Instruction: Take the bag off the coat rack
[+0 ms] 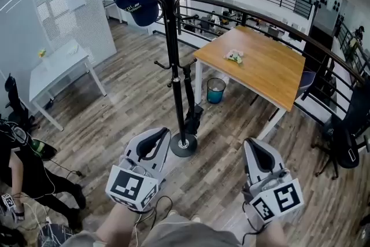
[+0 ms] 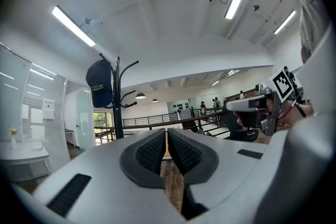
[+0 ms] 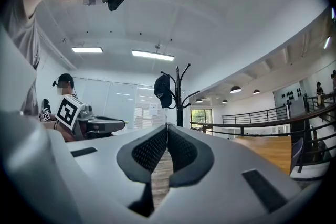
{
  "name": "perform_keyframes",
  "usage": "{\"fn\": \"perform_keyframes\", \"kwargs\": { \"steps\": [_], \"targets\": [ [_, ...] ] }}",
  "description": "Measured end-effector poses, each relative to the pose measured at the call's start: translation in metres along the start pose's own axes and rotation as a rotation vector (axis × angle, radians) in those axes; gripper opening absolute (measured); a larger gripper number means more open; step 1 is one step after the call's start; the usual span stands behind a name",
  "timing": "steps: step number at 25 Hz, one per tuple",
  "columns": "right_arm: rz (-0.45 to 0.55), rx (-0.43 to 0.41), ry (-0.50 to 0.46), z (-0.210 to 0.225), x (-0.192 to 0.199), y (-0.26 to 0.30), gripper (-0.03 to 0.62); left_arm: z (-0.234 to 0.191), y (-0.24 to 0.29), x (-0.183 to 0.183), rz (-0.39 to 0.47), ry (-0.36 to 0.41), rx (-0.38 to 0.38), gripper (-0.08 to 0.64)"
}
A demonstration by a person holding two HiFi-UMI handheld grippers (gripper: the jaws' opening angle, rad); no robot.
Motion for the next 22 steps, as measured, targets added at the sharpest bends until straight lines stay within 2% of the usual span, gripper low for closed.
{"fn": "perform_keyframes", "kwargs": {
  "steps": [5, 9, 17, 22],
  "targets": [
    [0.019, -0.052, 0.013, 0.004, -0.010, 0.021, 0.031, -0.009, 0.009, -0.008, 0.018, 0.017, -0.052, 0.028],
    [0.035, -0.065, 0.010, 0.006, -0.011, 0.045, 0.031, -0.022, 0.019, -0.008, 0.025, 0.031, -0.060, 0.028],
    [-0.009, -0.088, 0.027, 0.009, 0.012, 0.111, 0.032, -0.063, 0.051, 0.023, -0.004, -0.020, -0.056, 0.028],
    [-0.040, -0.095, 0.020, 0.010, 0.030, 0.173, 0.034, -0.109, 0.078, 0.042, -0.008, -0.047, -0.062, 0.028]
  ]
}}
Point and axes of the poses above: the fingertips, and each gripper's own axes: y forward along the fingers, z to its right, x out of its underside, the point moved 8 cm from there along -y, backward along the fingers, and after that the axes turned 15 degrees about x, right-handed, at the moved point
